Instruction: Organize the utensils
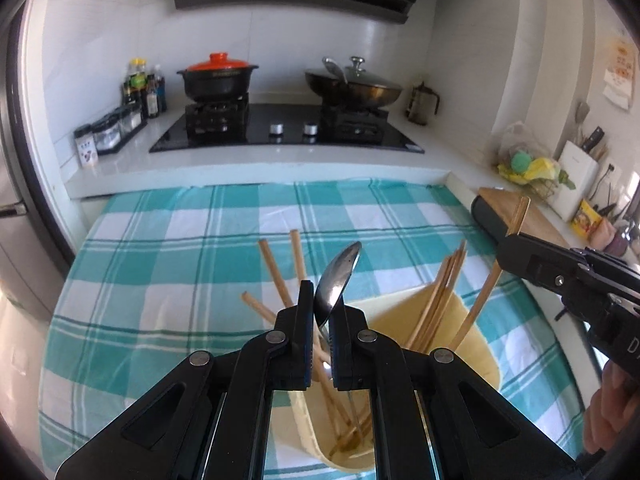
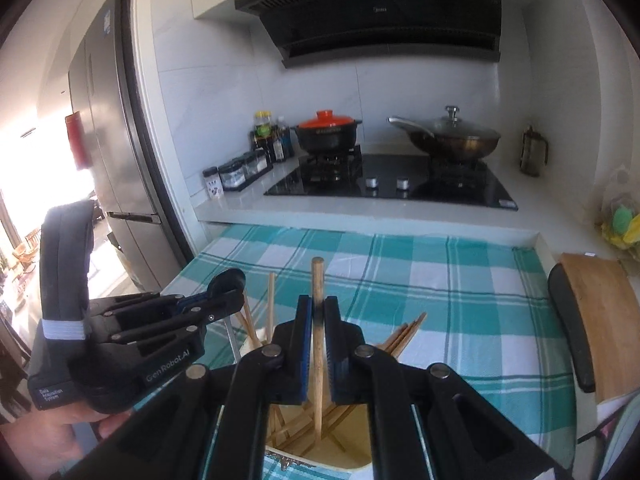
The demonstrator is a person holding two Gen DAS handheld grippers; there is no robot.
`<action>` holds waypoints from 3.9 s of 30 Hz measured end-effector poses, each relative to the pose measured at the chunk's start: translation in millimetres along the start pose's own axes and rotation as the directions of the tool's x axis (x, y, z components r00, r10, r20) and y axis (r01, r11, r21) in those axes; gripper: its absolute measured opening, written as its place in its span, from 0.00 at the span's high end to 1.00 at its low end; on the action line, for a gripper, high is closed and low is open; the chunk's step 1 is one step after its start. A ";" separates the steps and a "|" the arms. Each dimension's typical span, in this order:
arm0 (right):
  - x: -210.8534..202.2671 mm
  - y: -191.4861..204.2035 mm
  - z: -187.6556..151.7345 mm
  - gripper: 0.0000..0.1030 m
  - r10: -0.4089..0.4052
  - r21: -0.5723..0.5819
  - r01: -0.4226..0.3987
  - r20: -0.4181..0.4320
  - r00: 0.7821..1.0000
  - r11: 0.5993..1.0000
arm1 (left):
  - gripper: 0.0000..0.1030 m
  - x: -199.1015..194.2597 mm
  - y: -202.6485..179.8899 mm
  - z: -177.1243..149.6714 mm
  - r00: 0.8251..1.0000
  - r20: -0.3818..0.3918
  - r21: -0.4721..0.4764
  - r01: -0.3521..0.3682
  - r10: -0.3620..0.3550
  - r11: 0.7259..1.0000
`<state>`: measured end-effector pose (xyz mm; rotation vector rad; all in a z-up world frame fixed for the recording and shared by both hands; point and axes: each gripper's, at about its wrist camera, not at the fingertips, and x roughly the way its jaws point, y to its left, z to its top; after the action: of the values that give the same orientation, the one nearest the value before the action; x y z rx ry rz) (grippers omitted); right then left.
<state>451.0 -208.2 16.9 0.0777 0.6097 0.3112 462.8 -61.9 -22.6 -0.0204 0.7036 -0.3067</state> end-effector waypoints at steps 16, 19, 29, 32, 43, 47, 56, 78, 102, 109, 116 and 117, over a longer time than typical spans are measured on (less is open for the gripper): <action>-6.9 -20.4 -17.0 0.39 -0.026 0.107 0.024 0.016 1.000 0.994 | 0.01 -74.9 -1.0 -35.4 0.963 0.189 0.060 -0.207 0.193 0.976; -40.3 -16.7 -36.1 0.29 -0.071 0.104 0.066 0.046 0.996 0.992 | 0.00 -102.0 -13.5 -54.8 0.937 0.250 0.096 -0.274 0.243 0.957; -128.1 -1.4 -132.5 0.17 -0.201 0.076 0.199 0.017 0.979 0.977 | 0.00 -148.0 -36.8 -129.6 0.981 0.148 0.056 -0.135 0.126 0.989; -142.4 4.6 -159.1 0.17 -0.229 0.063 0.228 0.000 0.974 0.972 | 0.00 -154.7 -41.9 -144.0 0.975 0.123 0.035 -0.193 0.187 0.981; -183.9 46.1 -190.5 0.07 -0.271 0.021 0.270 0.056 0.961 0.963 | 0.00 -184.5 -52.4 -174.3 0.952 0.076 0.024 -0.298 0.295 0.954; -192.5 62.0 -190.8 0.00 -0.261 -0.003 0.262 0.070 0.963 0.965 | 0.00 -190.3 -44.9 -178.3 0.966 0.024 -0.003 -0.259 0.259 0.966; -199.9 82.3 -193.6 0.00 -0.247 -0.028 0.249 0.064 0.967 0.968 | 0.00 -204.1 -38.1 -183.6 0.972 0.010 -0.020 -0.236 0.236 0.972; -204.2 104.0 -188.7 0.00 -0.234 -0.070 0.239 0.074 0.969 0.968 | 0.00 -217.9 -27.0 -179.5 0.969 0.032 -0.040 -0.245 0.246 0.969; -216.3 114.2 -185.0 0.00 -0.261 -0.091 0.269 0.086 0.961 0.959 | 0.00 -225.1 -30.8 -177.9 0.969 0.055 -0.036 -0.240 0.241 0.970; -215.9 108.7 -187.2 0.00 -0.288 -0.089 0.294 0.078 0.955 0.952 | 0.00 -225.0 -32.5 -178.1 0.970 0.048 -0.033 -0.238 0.239 0.971; -215.8 104.8 -187.9 0.00 -0.295 -0.080 0.300 0.074 0.953 0.950 | 0.00 -224.0 -37.1 -176.8 0.970 0.050 -0.019 -0.237 0.237 0.971; -215.9 104.8 -187.8 0.00 -0.295 -0.082 0.300 0.074 0.953 0.950 | 0.00 -223.5 -37.2 -176.6 0.970 0.051 -0.018 -0.237 0.237 0.971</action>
<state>148.1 -179.1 -0.8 -0.0937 0.5366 0.0433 179.0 -19.0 -11.5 0.0444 0.6484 -0.0724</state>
